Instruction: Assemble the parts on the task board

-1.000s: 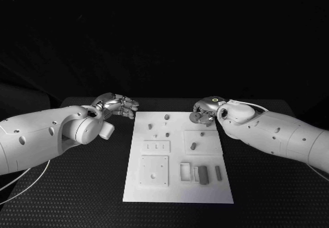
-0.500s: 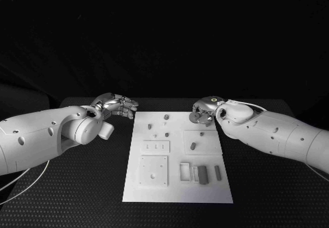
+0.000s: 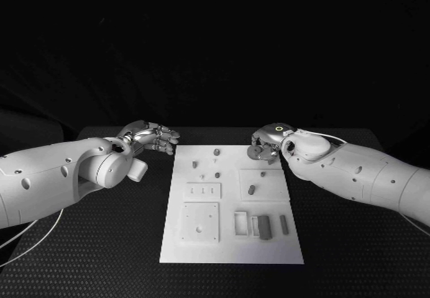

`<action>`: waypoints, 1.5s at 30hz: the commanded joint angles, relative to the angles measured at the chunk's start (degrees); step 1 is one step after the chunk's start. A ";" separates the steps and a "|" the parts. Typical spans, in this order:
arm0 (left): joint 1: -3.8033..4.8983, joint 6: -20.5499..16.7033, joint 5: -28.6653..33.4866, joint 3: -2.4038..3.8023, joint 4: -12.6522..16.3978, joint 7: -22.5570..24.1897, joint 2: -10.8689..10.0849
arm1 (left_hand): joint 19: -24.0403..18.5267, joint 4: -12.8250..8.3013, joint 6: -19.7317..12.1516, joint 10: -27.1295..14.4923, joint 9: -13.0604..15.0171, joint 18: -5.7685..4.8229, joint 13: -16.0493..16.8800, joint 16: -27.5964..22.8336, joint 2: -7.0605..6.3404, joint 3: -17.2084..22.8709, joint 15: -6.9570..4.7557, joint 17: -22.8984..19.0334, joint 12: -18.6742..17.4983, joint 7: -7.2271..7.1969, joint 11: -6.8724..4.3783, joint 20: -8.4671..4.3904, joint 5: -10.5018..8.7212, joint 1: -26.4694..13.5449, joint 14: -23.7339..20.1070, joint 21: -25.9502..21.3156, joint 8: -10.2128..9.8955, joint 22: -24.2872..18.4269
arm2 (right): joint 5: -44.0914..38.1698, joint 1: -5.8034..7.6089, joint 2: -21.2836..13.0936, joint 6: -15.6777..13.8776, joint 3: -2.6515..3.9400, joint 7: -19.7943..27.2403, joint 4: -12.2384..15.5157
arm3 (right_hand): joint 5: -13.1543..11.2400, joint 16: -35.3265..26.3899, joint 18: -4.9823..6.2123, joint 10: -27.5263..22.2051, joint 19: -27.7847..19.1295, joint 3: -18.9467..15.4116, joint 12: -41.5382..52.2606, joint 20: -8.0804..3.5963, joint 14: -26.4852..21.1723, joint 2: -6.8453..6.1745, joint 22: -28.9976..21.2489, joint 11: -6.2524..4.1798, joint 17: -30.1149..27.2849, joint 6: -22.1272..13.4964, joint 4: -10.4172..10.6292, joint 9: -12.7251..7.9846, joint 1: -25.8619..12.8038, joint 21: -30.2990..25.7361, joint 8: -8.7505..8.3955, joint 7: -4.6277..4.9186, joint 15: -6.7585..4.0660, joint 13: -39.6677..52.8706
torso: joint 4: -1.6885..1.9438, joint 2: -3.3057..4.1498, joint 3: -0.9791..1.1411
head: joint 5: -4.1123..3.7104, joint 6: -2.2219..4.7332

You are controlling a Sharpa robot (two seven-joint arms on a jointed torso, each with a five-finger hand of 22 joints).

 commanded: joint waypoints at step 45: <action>0.07 0.79 0.07 0.05 0.38 0.32 -0.68 | 0.08 -0.11 -0.16 -0.44 0.22 0.76 0.20 -0.53 0.05 -0.19 -0.07 0.24 -0.49 0.02 0.06 -0.43 -0.06 -0.10 -0.23 -0.49 -0.38 0.19 | -8.91 0.50 -2.34 -3.64 -0.17 -6.32 10.13 | 0.04 -0.08 2.67 1.97 1.78 0.60 0.13 -1.22 2.42 -1.90 0.58 -1.21 0.23 4.97 2.51 5.03 -2.34 -0.05 -0.24 2.25 -1.19 -2.55 | 0.00 -0.03 0.04 | 0.55 0.54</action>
